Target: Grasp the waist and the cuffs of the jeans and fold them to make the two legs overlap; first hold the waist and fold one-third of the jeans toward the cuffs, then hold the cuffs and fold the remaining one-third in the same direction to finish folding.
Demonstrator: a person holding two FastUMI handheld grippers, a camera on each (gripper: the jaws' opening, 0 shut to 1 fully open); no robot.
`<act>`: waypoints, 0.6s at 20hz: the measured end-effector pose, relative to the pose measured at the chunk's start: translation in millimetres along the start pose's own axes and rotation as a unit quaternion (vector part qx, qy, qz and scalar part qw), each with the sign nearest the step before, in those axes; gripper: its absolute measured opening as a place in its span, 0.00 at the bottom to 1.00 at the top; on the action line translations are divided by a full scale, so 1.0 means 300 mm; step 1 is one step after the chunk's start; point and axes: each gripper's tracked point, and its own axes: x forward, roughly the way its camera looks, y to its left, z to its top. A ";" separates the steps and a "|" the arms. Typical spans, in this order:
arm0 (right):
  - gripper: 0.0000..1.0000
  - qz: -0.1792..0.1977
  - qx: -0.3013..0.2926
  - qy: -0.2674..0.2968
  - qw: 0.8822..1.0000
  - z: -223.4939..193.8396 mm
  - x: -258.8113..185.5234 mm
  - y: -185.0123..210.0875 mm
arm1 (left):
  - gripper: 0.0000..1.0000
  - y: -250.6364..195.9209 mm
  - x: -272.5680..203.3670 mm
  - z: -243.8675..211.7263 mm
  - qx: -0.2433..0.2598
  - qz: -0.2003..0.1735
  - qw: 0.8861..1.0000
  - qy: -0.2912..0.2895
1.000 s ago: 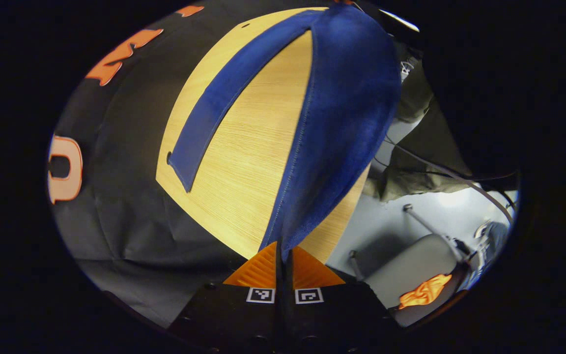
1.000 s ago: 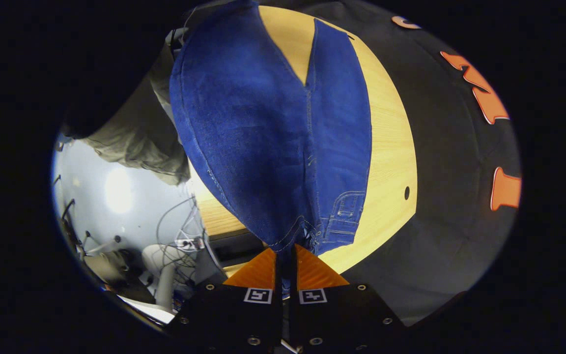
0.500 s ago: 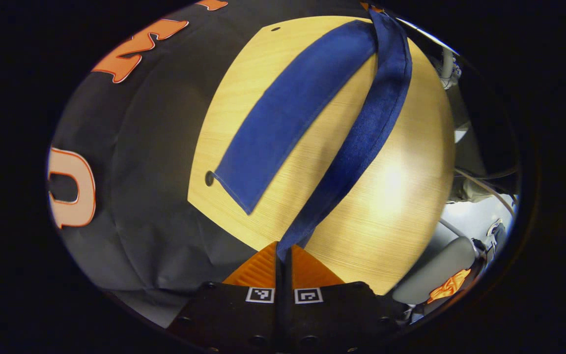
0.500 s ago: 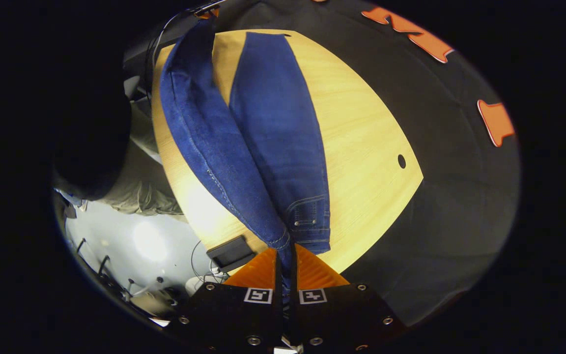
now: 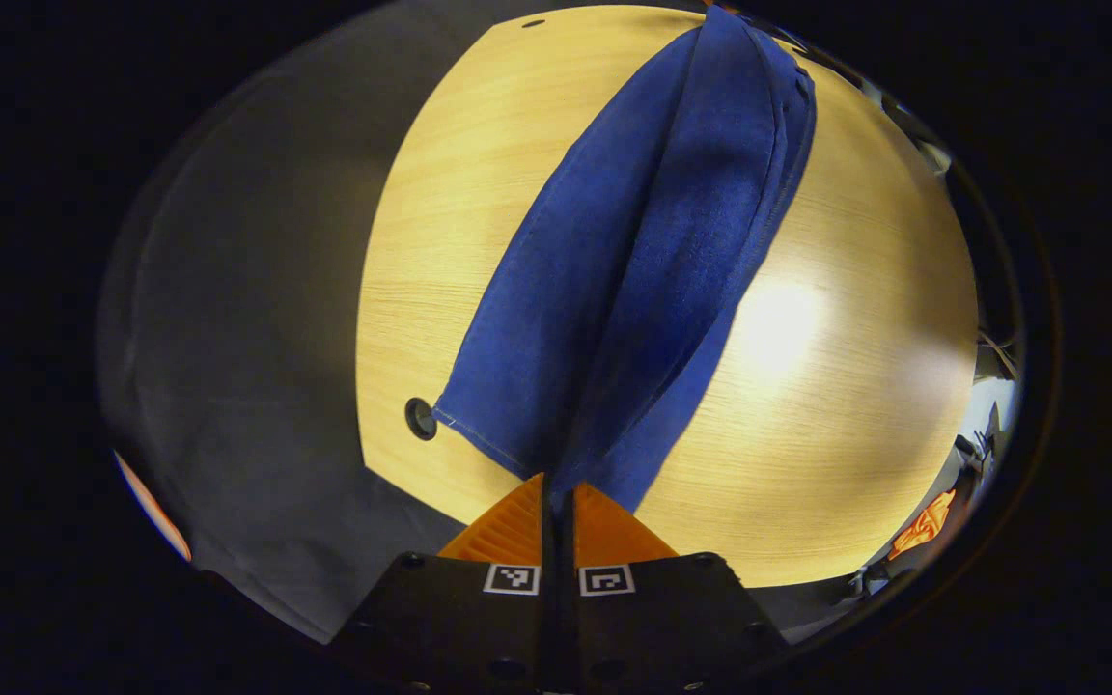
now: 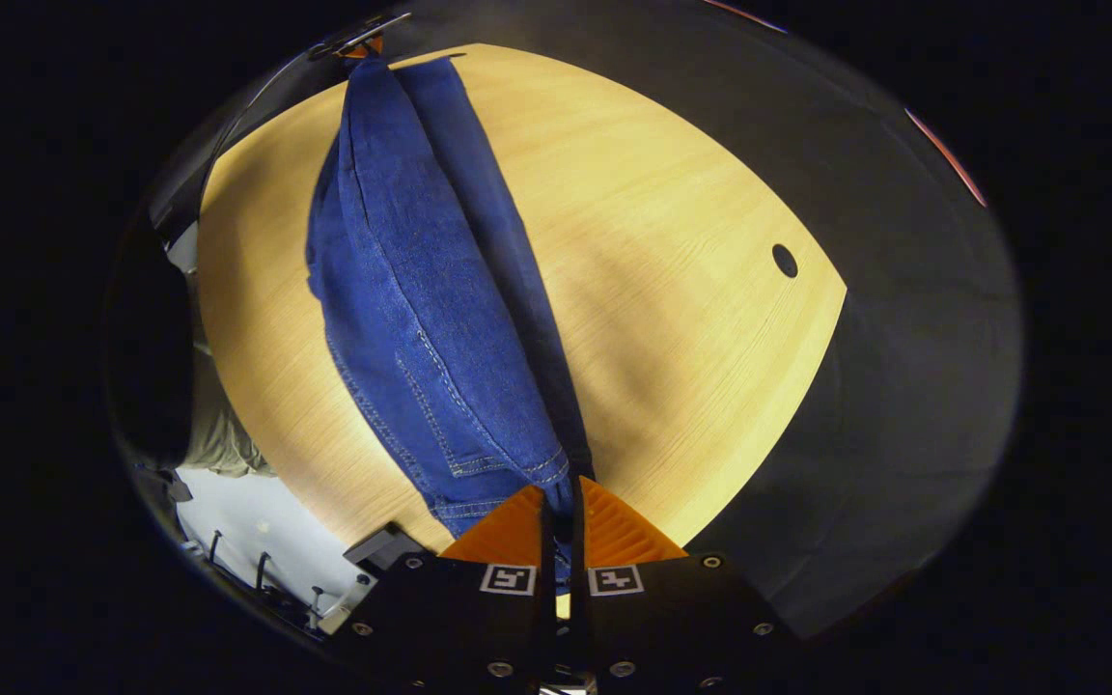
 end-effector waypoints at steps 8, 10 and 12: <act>0.06 -0.016 0.060 0.036 0.997 0.049 0.205 -0.082 | 0.23 0.111 0.281 -0.012 0.030 -0.026 0.996 0.079; 0.06 -0.023 0.085 0.036 0.995 0.054 0.232 -0.097 | 0.36 0.164 0.324 0.026 0.000 0.000 0.998 0.065; 0.16 -0.034 0.111 0.029 0.993 0.077 0.241 -0.126 | 0.68 0.199 0.352 0.084 -0.036 0.034 0.998 0.034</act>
